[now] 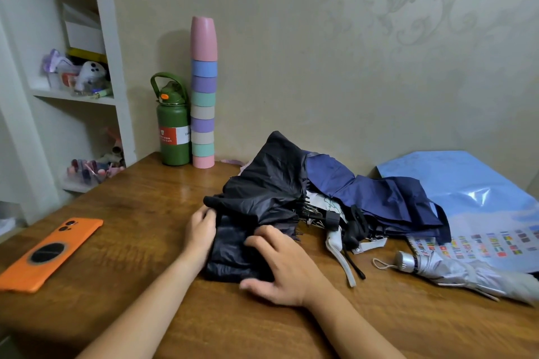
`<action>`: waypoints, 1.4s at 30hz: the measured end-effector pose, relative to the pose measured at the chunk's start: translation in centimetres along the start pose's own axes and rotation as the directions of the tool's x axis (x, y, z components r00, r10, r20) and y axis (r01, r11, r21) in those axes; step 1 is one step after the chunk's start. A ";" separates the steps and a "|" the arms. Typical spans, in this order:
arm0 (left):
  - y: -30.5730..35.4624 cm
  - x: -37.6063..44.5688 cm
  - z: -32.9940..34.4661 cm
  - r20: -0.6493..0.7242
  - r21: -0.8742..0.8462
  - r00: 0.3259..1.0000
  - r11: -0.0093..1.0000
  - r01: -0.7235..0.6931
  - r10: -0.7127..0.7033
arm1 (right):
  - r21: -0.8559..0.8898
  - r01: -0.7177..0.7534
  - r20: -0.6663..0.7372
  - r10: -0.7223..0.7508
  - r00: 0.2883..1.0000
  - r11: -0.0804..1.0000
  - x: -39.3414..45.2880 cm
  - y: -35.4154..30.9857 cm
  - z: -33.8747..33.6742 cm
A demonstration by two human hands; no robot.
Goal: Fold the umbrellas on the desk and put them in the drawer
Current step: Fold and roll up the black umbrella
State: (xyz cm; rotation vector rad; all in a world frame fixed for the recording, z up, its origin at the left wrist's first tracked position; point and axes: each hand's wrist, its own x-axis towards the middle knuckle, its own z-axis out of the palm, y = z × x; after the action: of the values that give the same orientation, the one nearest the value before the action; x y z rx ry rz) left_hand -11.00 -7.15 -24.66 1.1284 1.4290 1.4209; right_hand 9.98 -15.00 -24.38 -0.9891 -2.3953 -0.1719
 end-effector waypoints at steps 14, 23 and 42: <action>-0.3 -1.1 -0.1 -0.173 0.109 0.938 0.952 -0.285 0.301 | -0.224 -0.321 -0.495 0.177 0.851 0.920 2.3 2.3 1.0; 0.0 -3.6 0.9 0.419 0.300 0.440 0.336 -0.893 0.795 | 0.034 -0.460 -0.573 0.394 0.719 0.887 2.4 2.5 1.3; -1.3 -0.7 1.3 0.178 0.549 0.899 0.717 -0.429 0.401 | -0.254 -0.459 0.261 0.517 0.815 0.852 6.8 7.7 -0.7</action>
State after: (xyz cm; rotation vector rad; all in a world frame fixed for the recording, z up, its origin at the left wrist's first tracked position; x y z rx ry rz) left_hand -9.63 -7.47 -26.01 1.9675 1.7021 1.2535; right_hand 11.59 -5.47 -20.89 -1.8112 -2.3309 -0.0344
